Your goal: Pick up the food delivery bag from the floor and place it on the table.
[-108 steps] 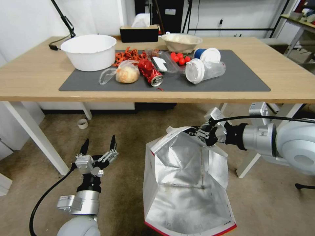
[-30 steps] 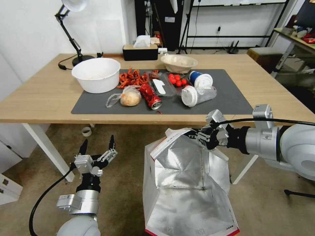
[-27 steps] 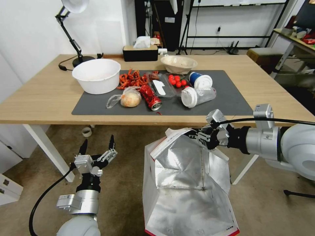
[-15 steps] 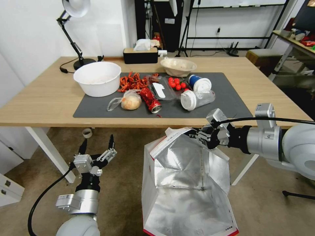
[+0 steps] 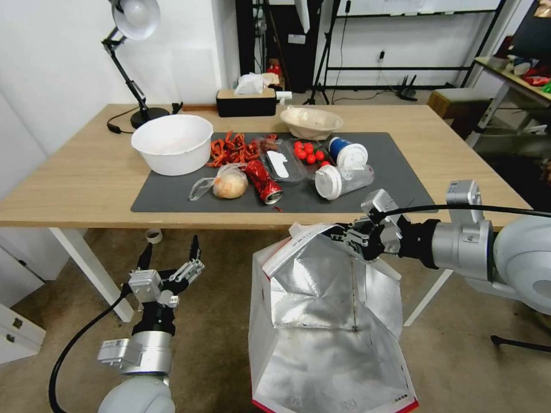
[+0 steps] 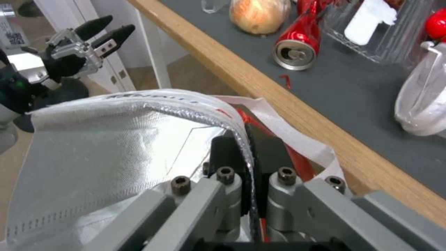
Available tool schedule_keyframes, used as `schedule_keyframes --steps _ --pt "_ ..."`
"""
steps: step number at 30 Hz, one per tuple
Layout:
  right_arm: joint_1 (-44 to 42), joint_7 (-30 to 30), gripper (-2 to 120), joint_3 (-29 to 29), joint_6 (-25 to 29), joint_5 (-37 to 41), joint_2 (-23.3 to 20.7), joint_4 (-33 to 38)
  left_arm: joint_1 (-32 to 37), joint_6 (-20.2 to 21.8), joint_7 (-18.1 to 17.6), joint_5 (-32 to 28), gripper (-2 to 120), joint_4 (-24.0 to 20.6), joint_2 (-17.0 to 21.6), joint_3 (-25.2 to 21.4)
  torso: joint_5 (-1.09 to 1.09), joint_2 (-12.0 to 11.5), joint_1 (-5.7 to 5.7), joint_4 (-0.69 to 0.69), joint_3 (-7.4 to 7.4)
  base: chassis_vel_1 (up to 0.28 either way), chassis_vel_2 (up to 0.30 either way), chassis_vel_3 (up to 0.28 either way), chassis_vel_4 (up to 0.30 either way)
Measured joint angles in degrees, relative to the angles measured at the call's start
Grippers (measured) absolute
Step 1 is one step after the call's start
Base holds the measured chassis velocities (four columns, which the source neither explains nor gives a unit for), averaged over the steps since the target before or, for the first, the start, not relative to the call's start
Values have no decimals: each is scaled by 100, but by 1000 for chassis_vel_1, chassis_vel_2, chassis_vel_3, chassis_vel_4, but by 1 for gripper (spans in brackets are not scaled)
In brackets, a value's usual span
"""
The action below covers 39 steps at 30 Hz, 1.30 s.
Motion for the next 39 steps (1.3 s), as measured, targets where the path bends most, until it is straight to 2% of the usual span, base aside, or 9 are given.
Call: schedule_keyframes --steps 39 --pt "20 25 0 -21 0 37 -4 18 18 9 -51 -7 100 -79 10 -18 0 1039 446 0 592 0 0 0 0"
